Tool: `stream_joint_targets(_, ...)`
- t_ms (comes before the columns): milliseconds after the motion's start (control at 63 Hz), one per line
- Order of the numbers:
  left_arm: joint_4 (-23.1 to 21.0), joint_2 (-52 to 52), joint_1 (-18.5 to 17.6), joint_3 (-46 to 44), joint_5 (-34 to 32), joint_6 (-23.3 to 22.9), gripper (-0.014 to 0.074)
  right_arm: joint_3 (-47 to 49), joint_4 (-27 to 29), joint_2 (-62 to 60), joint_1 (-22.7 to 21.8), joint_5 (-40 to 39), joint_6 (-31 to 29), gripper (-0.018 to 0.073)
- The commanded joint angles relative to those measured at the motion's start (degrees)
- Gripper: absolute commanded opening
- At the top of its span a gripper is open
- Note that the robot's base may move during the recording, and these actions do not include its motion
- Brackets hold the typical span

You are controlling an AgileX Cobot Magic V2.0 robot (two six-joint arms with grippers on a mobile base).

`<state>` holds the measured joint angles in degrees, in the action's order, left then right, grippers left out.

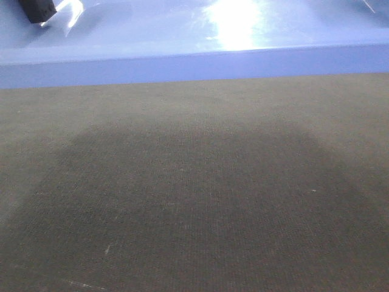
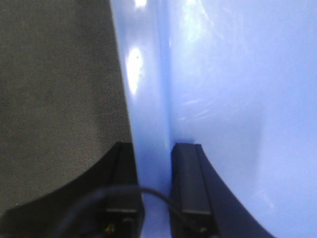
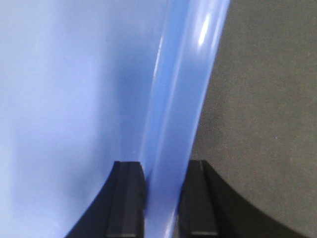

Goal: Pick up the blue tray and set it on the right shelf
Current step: 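Hold the tray with both grippers while driving past the red table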

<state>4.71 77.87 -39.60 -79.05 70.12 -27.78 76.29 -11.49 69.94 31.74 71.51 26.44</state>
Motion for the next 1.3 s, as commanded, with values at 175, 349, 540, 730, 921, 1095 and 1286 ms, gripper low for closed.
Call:
stream_joint_targets(175, 0.18, -1.25, -1.10, -1.02, 6.51, 2.29, -0.0048, 2.02, -0.35, -1.87, 0.33, -5.58, -1.26, 0.0055)
stream_joint_targets(349, 0.18, -1.25, -1.10, -1.02, 6.51, 2.29, -0.0048, 2.02, -0.35, -1.81, 0.33, -5.58, -1.26, 0.0055)
stream_joint_targets(540, 0.18, -1.25, -1.10, -1.02, 6.51, 2.29, -0.0048, 2.02, -0.35, -1.56, 0.33, -5.52, -1.26, 0.0055)
stream_joint_targets(730, -1.27, -1.25, -1.10, -1.02, 6.51, 2.29, -0.0048, 2.02, -0.35, -1.56, 0.33, -5.52, -1.26, 0.0055)
stream_joint_targets(921, -1.70, -1.25, -1.10, -1.02, 6.51, 2.29, -0.0048, 2.02, -0.35, -1.56, 0.33, -5.52, -1.26, 0.0055)
stream_joint_targets(1095, -2.02, -1.25, -1.10, -1.02, 6.51, 2.29, -0.0048, 2.02, -0.35, -1.56, 0.33, -5.52, -1.26, 0.0055)
stream_joint_targets(1286, -2.28, -1.25, -1.10, -1.02, 6.51, 2.29, -0.0048, 2.02, -0.35, -1.56, 0.33, -5.52, -1.26, 0.0055)
